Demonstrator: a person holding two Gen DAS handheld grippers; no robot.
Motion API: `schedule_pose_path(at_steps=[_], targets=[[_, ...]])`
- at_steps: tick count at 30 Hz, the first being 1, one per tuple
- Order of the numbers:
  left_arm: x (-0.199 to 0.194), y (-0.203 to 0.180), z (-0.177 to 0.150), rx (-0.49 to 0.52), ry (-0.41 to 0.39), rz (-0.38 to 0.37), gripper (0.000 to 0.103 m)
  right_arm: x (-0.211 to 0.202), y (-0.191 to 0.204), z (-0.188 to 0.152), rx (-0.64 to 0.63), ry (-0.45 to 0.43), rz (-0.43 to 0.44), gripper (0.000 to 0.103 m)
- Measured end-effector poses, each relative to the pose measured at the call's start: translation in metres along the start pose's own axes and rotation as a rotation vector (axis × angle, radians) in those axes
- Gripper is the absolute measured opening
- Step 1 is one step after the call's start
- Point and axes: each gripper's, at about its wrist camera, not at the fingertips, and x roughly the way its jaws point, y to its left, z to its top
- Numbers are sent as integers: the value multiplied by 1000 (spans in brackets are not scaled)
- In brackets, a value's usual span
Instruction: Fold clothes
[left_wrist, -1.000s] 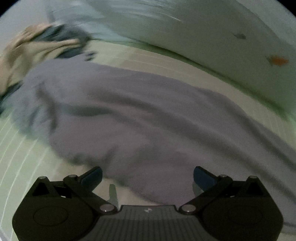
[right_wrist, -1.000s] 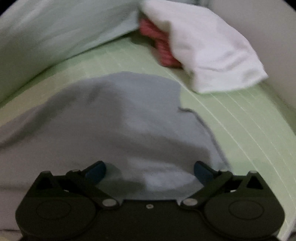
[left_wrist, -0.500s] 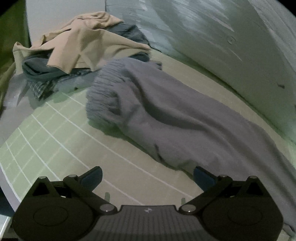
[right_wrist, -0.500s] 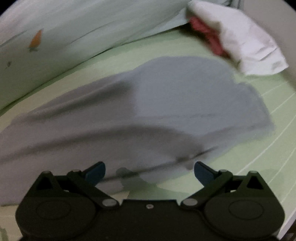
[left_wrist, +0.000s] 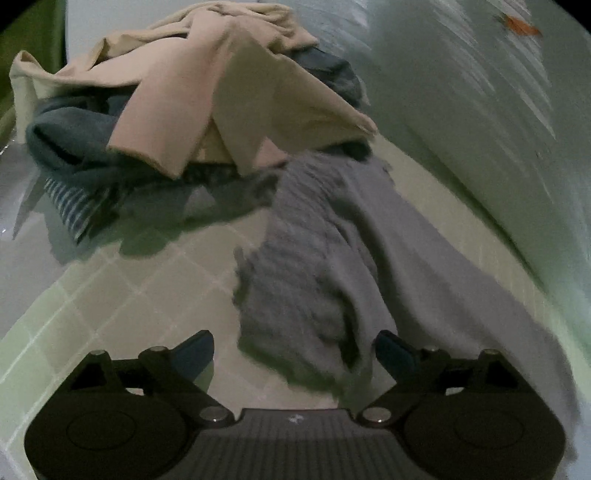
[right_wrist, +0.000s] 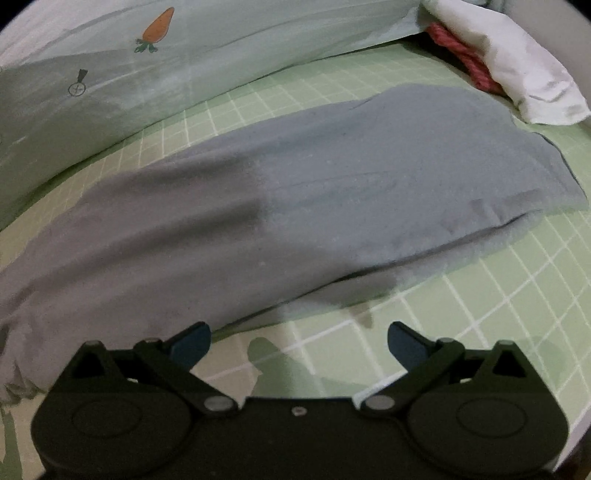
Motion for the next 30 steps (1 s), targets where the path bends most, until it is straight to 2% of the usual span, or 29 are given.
schedule_pose_path(at_steps=[6, 7, 10, 11, 13, 14, 18, 24, 30], targets=[[26, 9, 22, -1, 15, 2, 93, -15, 18, -11, 34, -7, -57, 103], [29, 9, 24, -3, 15, 16, 91, -18, 19, -13, 33, -8, -67, 103], [35, 8, 27, 0, 17, 46, 75, -20, 22, -16, 48, -4, -96, 103], [35, 7, 28, 6, 13, 43, 66, -21, 22, -17, 54, -2, -104, 103], [37, 5, 30, 12, 17, 23, 55, -21, 22, -18, 68, -4, -116, 103], [36, 4, 30, 15, 15, 13, 44, -21, 21, -18, 72, -7, -119, 103], [26, -1, 32, 29, -11, -27, 26, -23, 18, -17, 91, -23, -120, 103], [-7, -32, 35, 151, -124, -51, 21, -28, -1, -15, 105, -65, -118, 103], [-41, -90, 19, 268, -220, -120, 20, -25, -34, -11, 138, -67, -101, 103]])
